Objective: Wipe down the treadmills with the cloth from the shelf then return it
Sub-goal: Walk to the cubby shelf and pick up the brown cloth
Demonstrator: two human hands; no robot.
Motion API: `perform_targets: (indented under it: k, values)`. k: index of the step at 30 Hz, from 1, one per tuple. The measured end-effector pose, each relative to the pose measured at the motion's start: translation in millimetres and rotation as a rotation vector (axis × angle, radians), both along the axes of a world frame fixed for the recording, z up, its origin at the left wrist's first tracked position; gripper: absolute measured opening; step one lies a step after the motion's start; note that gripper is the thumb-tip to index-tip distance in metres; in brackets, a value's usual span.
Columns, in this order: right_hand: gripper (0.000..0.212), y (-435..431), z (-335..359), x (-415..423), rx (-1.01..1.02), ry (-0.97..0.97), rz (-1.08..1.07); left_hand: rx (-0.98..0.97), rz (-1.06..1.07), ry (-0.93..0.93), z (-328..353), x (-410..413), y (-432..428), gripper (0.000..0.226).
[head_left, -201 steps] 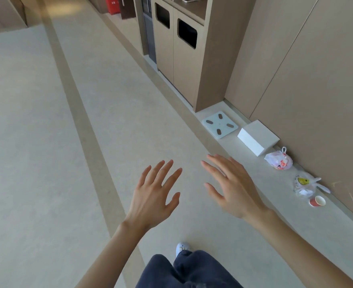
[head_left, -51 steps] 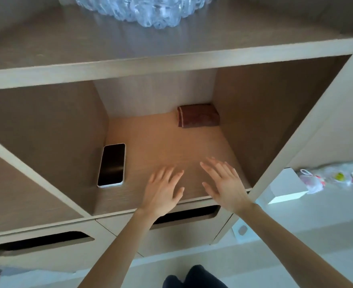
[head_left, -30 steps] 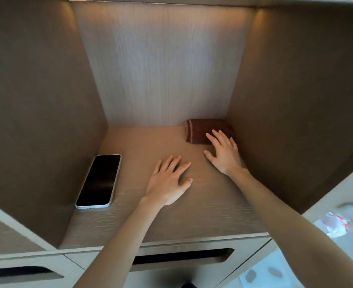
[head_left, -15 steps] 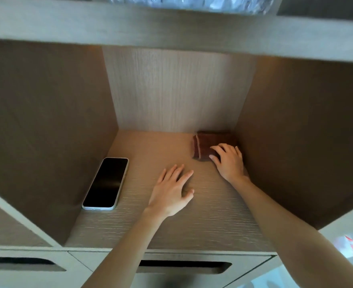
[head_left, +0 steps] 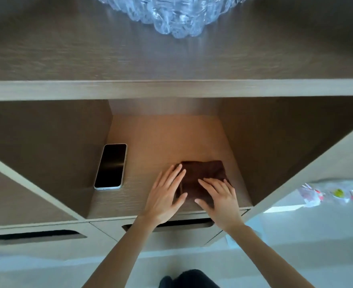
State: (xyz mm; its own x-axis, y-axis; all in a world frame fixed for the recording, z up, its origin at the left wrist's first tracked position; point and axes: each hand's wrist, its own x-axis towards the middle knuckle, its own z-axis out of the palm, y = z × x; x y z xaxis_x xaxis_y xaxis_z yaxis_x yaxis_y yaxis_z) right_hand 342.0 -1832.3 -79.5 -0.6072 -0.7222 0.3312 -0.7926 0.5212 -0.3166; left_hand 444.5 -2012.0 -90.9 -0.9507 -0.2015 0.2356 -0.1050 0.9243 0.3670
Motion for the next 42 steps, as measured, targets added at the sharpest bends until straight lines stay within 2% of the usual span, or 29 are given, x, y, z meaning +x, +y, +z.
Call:
perform_targets:
  k: [3,6,10,12,15,18,22,25,28,33,38,42]
  values:
    - [0.051,12,10,-2,-0.034,0.019,-0.005,-0.009,-0.047,-0.062,2,8,0,0.059]
    - [0.062,7,27,-25,0.014,-0.003,0.028,-0.038,-0.040,-0.116,5,6,-5,0.059]
    - [0.077,-11,26,-40,0.126,-0.282,0.096,-0.046,-0.052,-0.173,5,5,-10,0.061]
    - [0.077,-15,19,-37,0.054,-0.392,0.038,-0.027,-0.052,-0.196,2,7,-10,0.061]
    - [0.092,-25,14,-26,-0.025,-0.466,0.024,-0.033,-0.074,-0.225,0,5,-8,0.059]
    - [0.098,-39,11,-14,-0.059,-0.457,0.068,-0.044,-0.091,-0.247,0,4,-10,0.058]
    - [0.102,-46,8,-14,0.028,-0.366,0.118,-0.043,-0.073,-0.252,3,7,-10,0.061]
    - [0.086,-46,4,-14,-0.011,-0.287,0.111,-0.016,-0.014,-0.242,2,15,-12,0.065]
    - [0.067,-49,3,-9,-0.051,-0.235,0.083,-0.085,0.025,-0.234,-2,41,-30,0.062]
    - [0.047,-53,5,0,-0.137,-0.111,0.058,-0.081,-0.031,-0.220,-2,69,-56,0.057]
    - [0.051,-57,9,21,-0.052,-0.121,-0.013,-0.124,-0.080,-0.210,0,68,-62,0.058]
    - [0.074,-58,7,25,0.058,-0.167,0.048,-0.160,-0.090,-0.193,-3,70,-63,0.057]
